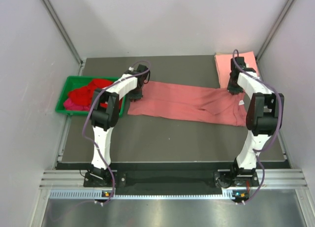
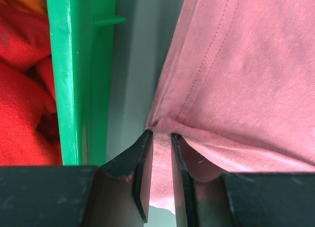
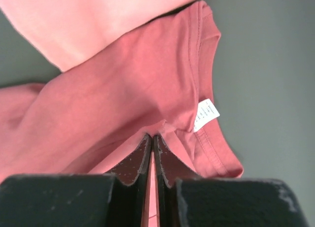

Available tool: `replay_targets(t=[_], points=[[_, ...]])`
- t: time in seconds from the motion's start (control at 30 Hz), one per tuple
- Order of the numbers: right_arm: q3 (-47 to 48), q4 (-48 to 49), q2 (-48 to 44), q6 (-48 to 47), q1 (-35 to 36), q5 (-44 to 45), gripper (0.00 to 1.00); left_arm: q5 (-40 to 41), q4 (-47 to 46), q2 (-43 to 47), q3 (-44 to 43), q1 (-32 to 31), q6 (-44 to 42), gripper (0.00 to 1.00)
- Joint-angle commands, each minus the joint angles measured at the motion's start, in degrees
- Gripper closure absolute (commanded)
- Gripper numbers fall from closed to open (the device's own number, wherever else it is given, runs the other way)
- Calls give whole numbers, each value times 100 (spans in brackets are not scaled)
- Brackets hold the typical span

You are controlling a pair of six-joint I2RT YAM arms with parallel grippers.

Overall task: Fold and stack the t-shirts
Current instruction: Fold the tshirt

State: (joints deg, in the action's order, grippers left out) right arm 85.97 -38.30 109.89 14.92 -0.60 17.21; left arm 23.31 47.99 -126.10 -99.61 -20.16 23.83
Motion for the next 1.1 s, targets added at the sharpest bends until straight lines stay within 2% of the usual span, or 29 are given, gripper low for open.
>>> replay_targets(t=[0.0,0.1,0.13,0.23,0.37,0.5,0.6,0.63,0.77,1.0,1.07], points=[[507,-238,51,186,-1,335,93,324,167,33,232,144,7,74],[552,-335,-185,432,-1,204,78,245,167,103,223,144,33,74],[526,-353,-283,511,-1,82,70,157,176,173,206,144,33,74],[351,-397,-748,889,-1,-270,63,-27,272,349,48,127,25,73],[-387,-143,-1442,1434,-1,-1131,62,-598,281,648,-137,109,-194,73],[-1677,323,-1856,2092,16,-2062,62,-1143,220,1095,-94,39,-397,72],[-2232,534,-2050,2331,16,-2230,60,-1539,1,1412,187,30,-423,71],[-2339,595,-2094,2384,234,-2266,59,-1679,-78,1474,266,30,-424,71],[-2770,1052,-2147,2525,368,-2372,60,-2609,-351,1458,565,30,-354,71],[-2849,1184,-1760,2533,455,-2292,61,-2691,-290,974,452,21,-204,71],[-2867,1290,-1751,2569,464,-2319,64,-2726,-325,921,478,21,-186,71]])
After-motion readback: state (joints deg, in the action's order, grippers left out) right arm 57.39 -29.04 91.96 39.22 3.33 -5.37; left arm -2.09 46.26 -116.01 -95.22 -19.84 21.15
